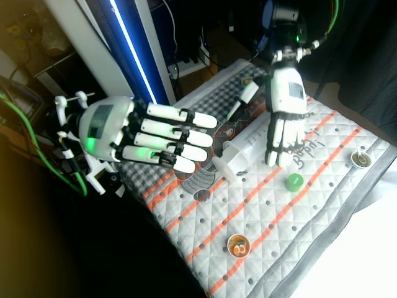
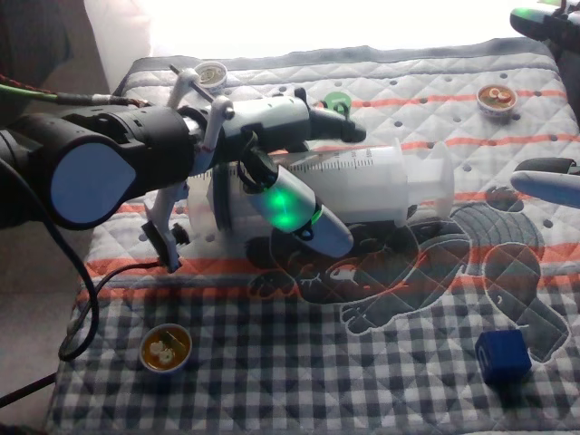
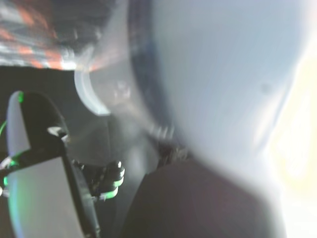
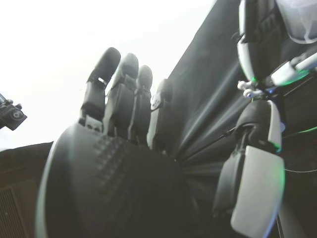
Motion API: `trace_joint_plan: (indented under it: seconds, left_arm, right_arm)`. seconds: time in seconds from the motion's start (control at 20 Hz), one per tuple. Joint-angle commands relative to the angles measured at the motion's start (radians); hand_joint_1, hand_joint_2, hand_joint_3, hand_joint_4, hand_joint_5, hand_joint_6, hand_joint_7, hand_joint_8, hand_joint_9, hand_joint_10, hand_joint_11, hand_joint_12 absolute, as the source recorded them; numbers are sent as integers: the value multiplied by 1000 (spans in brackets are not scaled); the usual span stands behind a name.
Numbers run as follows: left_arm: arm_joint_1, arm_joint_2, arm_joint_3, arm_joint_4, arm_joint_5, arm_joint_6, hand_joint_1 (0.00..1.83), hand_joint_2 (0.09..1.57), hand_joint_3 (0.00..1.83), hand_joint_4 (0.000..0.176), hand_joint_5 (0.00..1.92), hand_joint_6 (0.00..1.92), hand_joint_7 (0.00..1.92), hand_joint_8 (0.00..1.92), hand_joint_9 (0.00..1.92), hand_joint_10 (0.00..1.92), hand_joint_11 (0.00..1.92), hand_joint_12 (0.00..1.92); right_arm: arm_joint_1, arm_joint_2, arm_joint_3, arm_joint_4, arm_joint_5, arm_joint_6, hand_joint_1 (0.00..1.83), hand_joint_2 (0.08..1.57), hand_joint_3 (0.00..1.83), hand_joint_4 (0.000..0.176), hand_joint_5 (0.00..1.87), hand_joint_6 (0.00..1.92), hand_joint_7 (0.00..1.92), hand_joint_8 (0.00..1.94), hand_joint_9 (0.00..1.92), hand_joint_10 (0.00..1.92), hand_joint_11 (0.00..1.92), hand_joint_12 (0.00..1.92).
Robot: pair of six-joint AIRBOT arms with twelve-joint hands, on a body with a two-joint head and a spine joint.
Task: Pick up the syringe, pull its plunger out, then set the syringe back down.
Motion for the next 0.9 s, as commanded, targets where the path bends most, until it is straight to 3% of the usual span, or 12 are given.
trace_joint_plan:
  seconds: [0.0, 0.05, 0.15, 0.2, 0.25, 0.3, 0.35, 0.4, 0.45, 0.5, 0.55, 0.85]
  left_arm:
    - [-5, -14, 9, 27, 57, -6, 1003, 826, 7, 11, 380, 15, 276, 13, 163, 46, 0, 1169]
    - [-6, -21, 17, 39, 38, -6, 1008, 856, 10, 0, 474, 33, 408, 48, 324, 134, 0, 1516]
    - [-7, -45, 36, 87, -5, -7, 1044, 880, 0, 0, 564, 10, 561, 29, 225, 772, 0, 1753]
    - [-8, -50, 38, 102, -12, -7, 1199, 937, 6, 0, 740, 32, 738, 64, 361, 791, 0, 1691]
    - [-7, -49, 36, 102, -5, -7, 1209, 1104, 8, 0, 840, 881, 913, 888, 619, 736, 241, 1600]
    - [-7, -44, 32, 91, 13, -7, 1204, 1164, 6, 0, 786, 1160, 923, 1111, 785, 717, 450, 1524]
    - [-6, -34, 27, 63, 41, -7, 1201, 1181, 2, 0, 769, 1224, 920, 1164, 847, 655, 501, 1497]
    - [-7, -25, 23, 42, 66, -7, 1338, 1149, 0, 0, 808, 1109, 957, 1022, 892, 1181, 722, 1482]
    - [-7, -14, 17, 16, 100, -7, 1366, 1142, 0, 0, 814, 1088, 963, 997, 899, 1290, 772, 1476]
    - [-9, -1, 9, -8, 135, -7, 1255, 1167, 2, 0, 807, 1106, 945, 1189, 867, 1257, 771, 1631]
    - [-13, 14, -2, -26, 170, -7, 1340, 1172, 3, 0, 797, 1126, 891, 1138, 819, 1427, 680, 1619]
    - [-28, 104, -84, -69, 335, -5, 1354, 1202, 0, 0, 745, 1185, 816, 1261, 771, 1507, 595, 1691]
  right_arm:
    - [16, 1, 5, -8, 126, 5, 801, 913, 7, 66, 442, 8, 402, 3, 406, 8, 0, 1023]
    - [16, 1, 5, -8, 126, 5, 811, 918, 6, 62, 461, 12, 426, 8, 413, 9, 0, 1036]
    - [16, 1, 5, -8, 126, 5, 808, 917, 4, 69, 473, 15, 434, 10, 421, 11, 0, 1039]
    - [16, 1, 5, -7, 126, 5, 822, 925, 5, 72, 503, 22, 452, 11, 419, 8, 0, 1001]
    - [16, 2, 5, -7, 127, 5, 815, 935, 8, 69, 520, 25, 463, 13, 415, 6, 0, 987]
    - [16, 2, 5, -7, 127, 5, 820, 942, 7, 70, 526, 21, 463, 9, 412, 3, 0, 997]
    - [15, 2, 5, -7, 127, 5, 821, 944, 7, 70, 528, 20, 463, 8, 411, 3, 0, 999]
    - [15, 2, 5, -6, 127, 5, 854, 964, 10, 73, 520, 13, 440, 3, 402, 1, 0, 953]
    - [15, 2, 5, -6, 127, 5, 861, 968, 10, 73, 518, 11, 435, 2, 400, 0, 0, 943]
    - [15, 2, 5, -6, 127, 5, 821, 969, 6, 57, 504, 4, 419, 1, 409, 3, 0, 1022]
    - [14, 1, 5, -5, 127, 5, 822, 974, 7, 32, 485, 0, 399, 0, 407, 2, 0, 1039]
    - [11, 0, 5, -2, 127, 5, 813, 989, 4, 21, 483, 2, 409, 3, 408, 3, 0, 1069]
